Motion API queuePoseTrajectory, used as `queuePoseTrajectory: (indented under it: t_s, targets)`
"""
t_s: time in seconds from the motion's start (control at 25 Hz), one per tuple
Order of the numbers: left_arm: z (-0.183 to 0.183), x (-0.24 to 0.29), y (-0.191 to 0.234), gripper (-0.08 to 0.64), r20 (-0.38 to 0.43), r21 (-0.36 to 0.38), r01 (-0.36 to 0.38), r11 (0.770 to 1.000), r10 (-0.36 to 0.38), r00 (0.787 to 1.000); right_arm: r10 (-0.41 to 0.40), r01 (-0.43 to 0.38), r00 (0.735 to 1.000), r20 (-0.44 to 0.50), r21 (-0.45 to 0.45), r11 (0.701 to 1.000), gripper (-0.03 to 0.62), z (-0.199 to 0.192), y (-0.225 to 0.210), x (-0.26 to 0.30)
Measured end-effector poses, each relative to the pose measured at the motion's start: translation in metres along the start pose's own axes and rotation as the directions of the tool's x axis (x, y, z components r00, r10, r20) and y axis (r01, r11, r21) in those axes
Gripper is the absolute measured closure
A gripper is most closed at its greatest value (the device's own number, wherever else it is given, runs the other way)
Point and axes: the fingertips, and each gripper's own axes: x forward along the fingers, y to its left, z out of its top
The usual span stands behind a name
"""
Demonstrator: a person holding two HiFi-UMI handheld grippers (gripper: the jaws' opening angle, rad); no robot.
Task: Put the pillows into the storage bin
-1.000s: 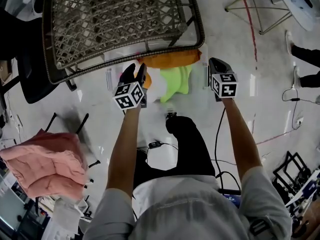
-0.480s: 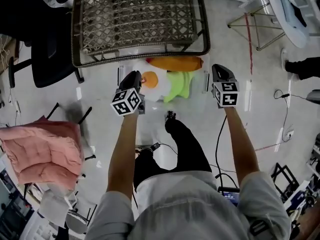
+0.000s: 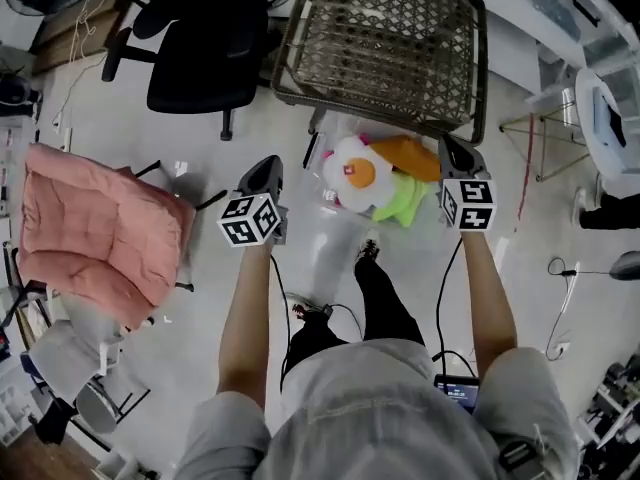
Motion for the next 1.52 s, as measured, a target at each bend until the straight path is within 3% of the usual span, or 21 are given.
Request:
queuePoseTrajectory:
  t_s: [0.24,0.48,0.8,1.12,1.28,1.52]
  targets:
    - [0.038,-0.147,0.071,0.545,0.088,0.032,-0.156,0.987,0.153,0.984,0.151,-0.145,0.983,0.108,-0.065,0.987,0.56,0.084,0.128,-0.02]
    - [0.064,-0.279,0.119,0.545,0.193,0.027,-0.314,0.949,0.303,0.933,0.339,-0.309,0.928,0.157,-0.187,0.933,0.56,0.143,0.25,-0.037]
    - [0.092,-0.429,0.128,0.545,0.323,0.007,-0.483,0.876,0.455,0.83,0.562,-0.472,0.798,0.217,-0.354,0.808,0.561,0.226,0.383,-0.087]
    - [0.123,-0.523,0.101,0.545,0.406,0.065,-0.65,0.758,0.575,0.711,0.708,-0.516,0.655,0.262,-0.529,0.674,0.561,0.291,0.456,-0.138]
    - [0.135,-0.555,0.094,0.545,0.438,0.074,-0.707,0.703,0.614,0.656,0.757,-0.536,0.594,0.274,-0.566,0.626,0.561,0.309,0.483,-0.152]
    - [0.15,-0.581,0.067,0.545,0.49,0.065,-0.755,0.652,0.638,0.594,0.809,-0.551,0.512,0.287,-0.613,0.566,0.561,0.329,0.503,-0.169]
